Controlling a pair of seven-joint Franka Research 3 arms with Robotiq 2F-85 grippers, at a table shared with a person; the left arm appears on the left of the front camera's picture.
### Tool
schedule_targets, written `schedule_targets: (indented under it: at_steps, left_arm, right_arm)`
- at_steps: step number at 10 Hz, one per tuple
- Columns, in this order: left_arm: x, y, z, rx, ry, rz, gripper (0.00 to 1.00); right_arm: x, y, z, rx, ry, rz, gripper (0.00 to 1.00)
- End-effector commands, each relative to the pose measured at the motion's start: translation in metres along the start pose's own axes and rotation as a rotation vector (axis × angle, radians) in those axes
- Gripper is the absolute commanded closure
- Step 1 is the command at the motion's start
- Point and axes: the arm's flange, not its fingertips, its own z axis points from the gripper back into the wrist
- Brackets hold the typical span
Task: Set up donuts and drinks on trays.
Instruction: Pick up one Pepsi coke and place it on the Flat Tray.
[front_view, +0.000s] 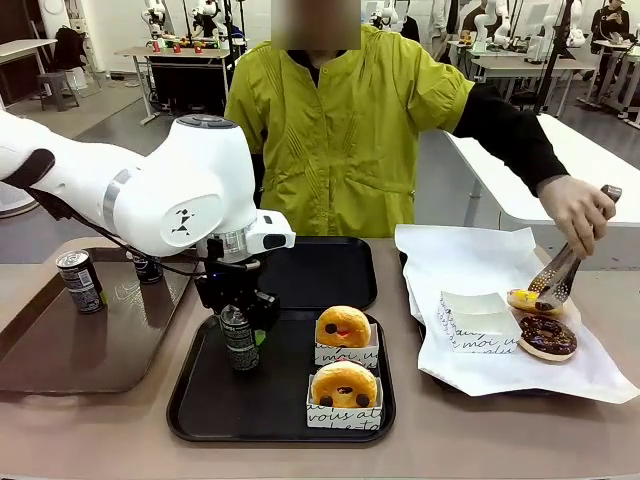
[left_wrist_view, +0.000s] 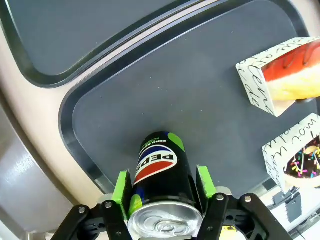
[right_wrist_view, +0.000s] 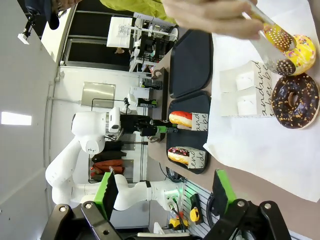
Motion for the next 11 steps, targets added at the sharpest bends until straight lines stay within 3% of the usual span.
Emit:
schedule_targets:
  at_steps: [1,2,3,9,11]
  left_arm:
    - [0.009,-0.004,-0.004,0.032,-0.01,0.023,0.32]
    - [0.009,-0.004,-0.006,0.031,-0.008,0.025,0.32]
    - [0.007,-0.005,-0.004,0.031,-0.012,0.02,0.0]
    - [-0.003,-0.003,0.022,0.031,0.009,0.023,0.0]
    - [-0.026,0.003,0.076,-0.006,0.038,0.076,0.0]
  right_arm:
    - [0.001,-0.001,0.0,0.015,-0.006,0.013,0.0]
    - [0.001,-0.001,0.0,0.015,-0.006,0.013,0.0]
    - [0.001,-0.001,0.0,0.015,-0.006,0.013,0.0]
    - [0.001,-0.001,0.0,0.015,-0.006,0.013,0.0]
    - [0.001,-0.001,0.0,0.015,-0.006,0.013,0.0]
